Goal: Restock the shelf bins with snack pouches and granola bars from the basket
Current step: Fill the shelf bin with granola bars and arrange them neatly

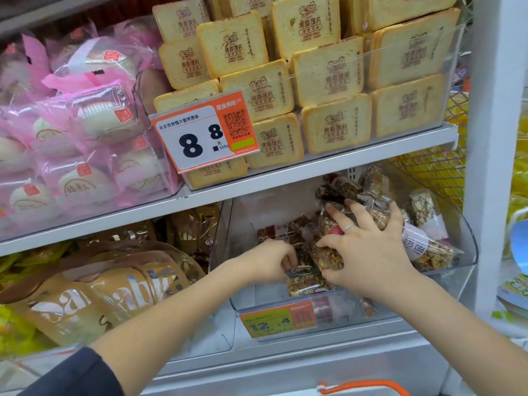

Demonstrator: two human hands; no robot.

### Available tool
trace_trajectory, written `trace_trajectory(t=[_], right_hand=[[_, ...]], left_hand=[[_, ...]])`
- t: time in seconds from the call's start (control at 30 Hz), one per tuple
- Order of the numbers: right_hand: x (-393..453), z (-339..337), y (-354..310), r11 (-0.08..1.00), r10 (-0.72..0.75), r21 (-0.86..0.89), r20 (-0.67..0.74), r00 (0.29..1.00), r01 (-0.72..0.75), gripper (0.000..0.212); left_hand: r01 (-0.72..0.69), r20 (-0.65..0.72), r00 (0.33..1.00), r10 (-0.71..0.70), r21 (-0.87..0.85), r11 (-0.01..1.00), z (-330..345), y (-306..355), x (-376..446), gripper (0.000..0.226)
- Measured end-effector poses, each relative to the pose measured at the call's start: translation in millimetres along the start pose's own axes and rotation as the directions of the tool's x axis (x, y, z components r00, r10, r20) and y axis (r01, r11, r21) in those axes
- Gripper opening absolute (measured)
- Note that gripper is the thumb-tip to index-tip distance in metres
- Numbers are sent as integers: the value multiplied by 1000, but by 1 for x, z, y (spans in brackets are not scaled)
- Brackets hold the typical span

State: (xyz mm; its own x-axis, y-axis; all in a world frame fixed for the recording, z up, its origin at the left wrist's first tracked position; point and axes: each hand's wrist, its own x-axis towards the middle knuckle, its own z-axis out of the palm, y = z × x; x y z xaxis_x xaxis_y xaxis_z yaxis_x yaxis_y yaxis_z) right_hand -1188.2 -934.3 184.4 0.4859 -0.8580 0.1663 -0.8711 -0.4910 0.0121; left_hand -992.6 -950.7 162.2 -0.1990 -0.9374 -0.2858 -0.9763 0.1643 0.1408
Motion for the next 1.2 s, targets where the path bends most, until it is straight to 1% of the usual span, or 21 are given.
trace_trajectory(t=[0.03,0.1,0.17,0.23,0.33,0.37,0.4,0.47,0.53,0.6,0.67,0.73,0.8,0.87,0.93,1.0,1.03,1.1,1.13,1.17,1.2], right_hand=[[0,0,0,1000,-2,0,3,1000,2,47],[0,-1,-1,1000,-4,-6,7,1000,4,47],[1,-1,0,1000,0,-13,13,1000,0,48],[1,-2,0,1000,6,-10,28,1000,-6,49],[2,-4,1,1000,12,6,27,1000,-12,49],[2,-4,2,1000,17,19,17,1000,-18,49],[3,-5,3,999,23,38,5,1000,-23,48],[4,-6,5,997,28,69,-5,1000,-28,47],[4,-4,5,998,20,60,-6,1000,-20,48],[3,-1,3,999,16,46,-19,1000,-15,49],[2,-1,4,999,16,43,-24,1000,-15,51],[2,-1,5,999,7,46,-32,999,-6,52],[1,-1,6,999,3,45,-36,999,-1,53],[1,0,6,999,-9,45,-42,999,10,53],[1,0,6,999,-13,49,-48,999,16,53],[1,-1,7,999,-8,44,-39,999,9,53],[1,-1,7,999,-3,34,-38,999,5,53],[-1,-1,5,1000,11,5,-57,998,-10,52],[-1,-1,3,1000,13,-8,-85,996,-14,51],[-2,0,1,1000,6,-15,-121,993,-8,48],[-2,1,-1,1000,-2,-21,-133,991,-1,44]], left_hand=[[8,68,998,-4,-56,998,-2,3,-2,47],[33,209,978,-25,-35,999,-2,7,1,60],[91,308,950,-57,-97,991,-6,10,9,69],[169,395,914,-95,-158,973,-8,11,17,77],[260,470,867,-163,-149,954,-14,13,20,80],[262,466,867,-176,-125,957,-17,12,17,76],[236,426,885,-189,-61,970,-21,10,14,71],[191,264,937,-228,160,968,-29,3,2,63],[188,114,964,-241,351,917,-29,-1,-9,59],[78,119,981,-155,489,869,-21,2,-14,59],[-6,169,981,-96,518,855,-11,6,-16,65],[22,200,973,-118,429,903,-10,5,-18,69],[80,252,958,-136,221,972,-14,1,-16,49],[132,324,938,-122,-9,991,-19,-1,-12,26],[213,389,909,-149,-128,969,-20,-1,-9,18],[377,454,857,-246,-226,898,-21,-3,-5,19],[468,524,807,-272,-286,836,-22,-4,-3,18],[595,710,676,-195,-371,713,-26,-1,1,8],[604,736,655,-172,-374,704,-27,1,3,8],[590,719,670,-187,-362,722,-28,6,4,9],[538,642,728,-239,-321,779,-27,9,5,22]])
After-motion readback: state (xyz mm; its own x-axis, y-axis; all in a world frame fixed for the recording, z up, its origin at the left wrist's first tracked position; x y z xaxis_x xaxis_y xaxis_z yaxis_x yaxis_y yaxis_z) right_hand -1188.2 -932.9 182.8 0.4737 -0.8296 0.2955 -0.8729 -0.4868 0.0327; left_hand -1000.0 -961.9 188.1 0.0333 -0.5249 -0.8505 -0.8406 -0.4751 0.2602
